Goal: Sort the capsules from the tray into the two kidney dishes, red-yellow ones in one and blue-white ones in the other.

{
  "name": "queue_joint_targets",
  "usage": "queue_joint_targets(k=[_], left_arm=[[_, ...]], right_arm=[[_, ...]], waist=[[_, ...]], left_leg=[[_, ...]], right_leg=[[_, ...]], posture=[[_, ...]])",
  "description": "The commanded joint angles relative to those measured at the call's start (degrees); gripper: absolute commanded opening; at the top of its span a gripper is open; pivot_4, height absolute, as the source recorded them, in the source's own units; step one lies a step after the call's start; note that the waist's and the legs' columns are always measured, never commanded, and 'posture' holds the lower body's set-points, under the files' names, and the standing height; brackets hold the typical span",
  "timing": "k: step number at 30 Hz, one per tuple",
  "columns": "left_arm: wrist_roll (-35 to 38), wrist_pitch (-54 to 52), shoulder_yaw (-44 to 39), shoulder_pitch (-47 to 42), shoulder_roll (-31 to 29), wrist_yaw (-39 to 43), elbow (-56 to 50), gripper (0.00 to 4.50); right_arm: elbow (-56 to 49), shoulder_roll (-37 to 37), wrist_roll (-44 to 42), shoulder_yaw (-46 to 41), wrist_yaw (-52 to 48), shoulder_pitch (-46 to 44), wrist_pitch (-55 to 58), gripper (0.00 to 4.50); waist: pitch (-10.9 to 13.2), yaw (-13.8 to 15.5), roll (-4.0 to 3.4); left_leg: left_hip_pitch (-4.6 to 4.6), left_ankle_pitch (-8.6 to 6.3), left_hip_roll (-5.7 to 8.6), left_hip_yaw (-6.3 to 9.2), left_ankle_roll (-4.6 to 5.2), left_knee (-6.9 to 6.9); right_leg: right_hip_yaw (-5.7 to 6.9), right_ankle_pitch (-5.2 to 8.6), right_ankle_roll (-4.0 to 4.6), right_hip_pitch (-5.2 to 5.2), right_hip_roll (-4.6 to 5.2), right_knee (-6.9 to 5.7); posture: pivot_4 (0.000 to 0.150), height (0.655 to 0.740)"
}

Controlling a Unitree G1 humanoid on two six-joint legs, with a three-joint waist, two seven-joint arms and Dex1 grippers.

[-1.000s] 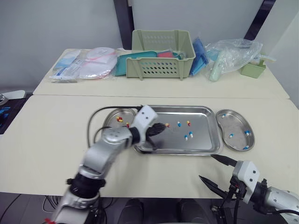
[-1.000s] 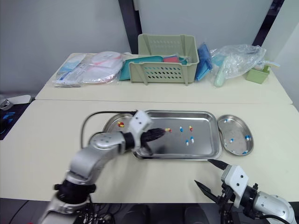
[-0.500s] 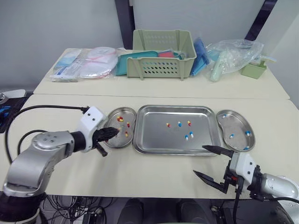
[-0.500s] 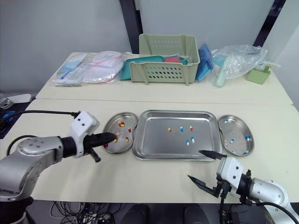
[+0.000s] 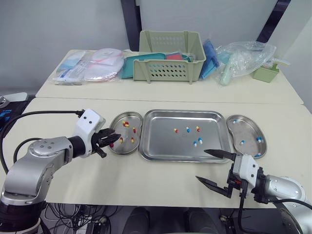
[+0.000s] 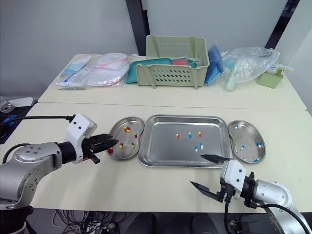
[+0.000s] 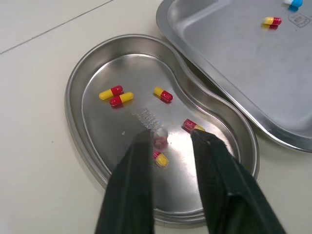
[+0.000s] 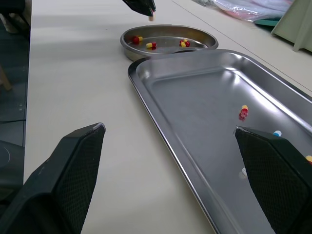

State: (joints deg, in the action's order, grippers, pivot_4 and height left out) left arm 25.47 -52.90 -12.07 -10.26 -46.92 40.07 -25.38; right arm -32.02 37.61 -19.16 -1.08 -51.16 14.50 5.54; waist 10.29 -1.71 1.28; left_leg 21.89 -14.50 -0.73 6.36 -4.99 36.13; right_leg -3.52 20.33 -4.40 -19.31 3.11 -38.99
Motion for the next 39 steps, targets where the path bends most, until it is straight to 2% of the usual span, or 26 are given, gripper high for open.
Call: queue_joint_targets(k=[1,5,10,14,16,22,27,30,35,39], left_arm=[[1.0,1.7,-2.3,-2.0,-0.5,0.3,0.2,2.57],[2.3,2.3,-3.5,-2.9,-0.7,0.8,1.3,3.80],[4.0,2.8,-5.0,-2.2,-1.3,2.5,1.6,3.80],[5.9,6.1,-9.5,0.5,-1.1,5.3,2.9,3.80],[4.3,9.6,-11.5,3.9,-1.8,6.6,4.6,3.80],[-0.9,23.3,-18.0,14.0,2.2,4.9,12.8,3.80],[-3.3,32.2,-20.8,21.2,2.4,7.9,21.8,3.80],[-3.4,36.7,-22.3,23.6,1.9,9.8,26.1,4.34],[-3.4,41.5,-23.6,26.5,1.6,12.6,30.6,4.43],[-3.7,43.7,-23.5,27.0,2.0,11.9,32.6,4.43]], right_arm=[[-0.3,0.0,-0.9,-0.4,0.3,-0.7,0.0,4.50],[0.2,0.2,-0.9,-0.6,0.2,-1.1,-0.1,4.50],[1.1,0.4,-0.9,-1.2,-0.3,-1.4,-0.7,4.50],[1.0,1.0,-1.2,-2.9,-0.2,-1.0,-0.8,4.50],[1.3,1.5,-0.8,-4.8,-0.2,-0.1,-1.9,4.50],[3.6,5.9,-4.2,-17.7,-3.2,4.9,-1.0,4.50],[13.8,11.0,-5.1,-29.3,-9.4,8.1,-3.0,4.50],[20.9,13.7,-3.8,-34.0,-13.1,10.2,-5.0,4.50],[30.7,16.7,-1.5,-37.7,-15.6,11.2,-7.1,4.50],[33.2,17.2,-1.2,-37.1,-15.4,9.4,-7.2,4.50]], waist=[[0.0,0.0,0.00],[0.0,0.0,0.00],[0.0,0.0,0.00],[0.0,-0.1,-0.01],[0.0,-0.1,-0.01],[0.0,0.0,-0.02],[0.0,0.0,0.05],[0.0,0.0,0.06],[0.0,-0.1,0.06],[0.0,-0.1,0.05]], left_leg=[[0.00,0.00,0.00,0.00,0.00,0.00],[0.00,0.00,0.00,0.00,0.00,0.00],[0.00,0.00,0.00,0.00,0.00,0.00],[0.00,0.00,0.00,-0.01,0.00,0.00],[0.00,0.00,-0.01,-0.01,0.00,0.00],[-0.02,0.00,-0.01,-0.06,0.00,-0.02],[-0.02,-0.01,0.00,-0.09,0.01,-0.02],[-0.03,-0.01,0.00,-0.10,0.01,-0.04],[-0.05,-0.01,0.00,-0.15,0.02,-0.05],[-0.08,-0.01,-0.02,-0.16,0.02,-0.06]], right_leg=[[0.00,0.00,0.00,0.00,0.00,0.00],[-0.01,0.00,0.00,0.00,0.00,0.00],[0.00,0.00,0.00,0.00,0.00,0.00],[-0.01,0.00,0.00,-0.02,0.00,0.00],[-0.01,0.00,0.00,-0.02,0.00,-0.01],[-0.04,0.00,0.00,-0.01,0.02,0.01],[-0.05,0.00,0.01,0.01,0.03,0.03],[-0.05,0.00,0.01,0.01,0.03,0.03],[-0.09,0.00,0.01,0.02,0.03,0.04],[-0.09,0.00,0.02,0.02,0.02,0.02]], posture=[[0.150,0.7400],[0.150,0.7400],[0.150,0.7400],[0.150,0.7400],[0.150,0.7400],[0.150,0.7400],[0.150,0.7400],[0.150,0.7400],[0.150,0.7400],[0.150,0.7400]])
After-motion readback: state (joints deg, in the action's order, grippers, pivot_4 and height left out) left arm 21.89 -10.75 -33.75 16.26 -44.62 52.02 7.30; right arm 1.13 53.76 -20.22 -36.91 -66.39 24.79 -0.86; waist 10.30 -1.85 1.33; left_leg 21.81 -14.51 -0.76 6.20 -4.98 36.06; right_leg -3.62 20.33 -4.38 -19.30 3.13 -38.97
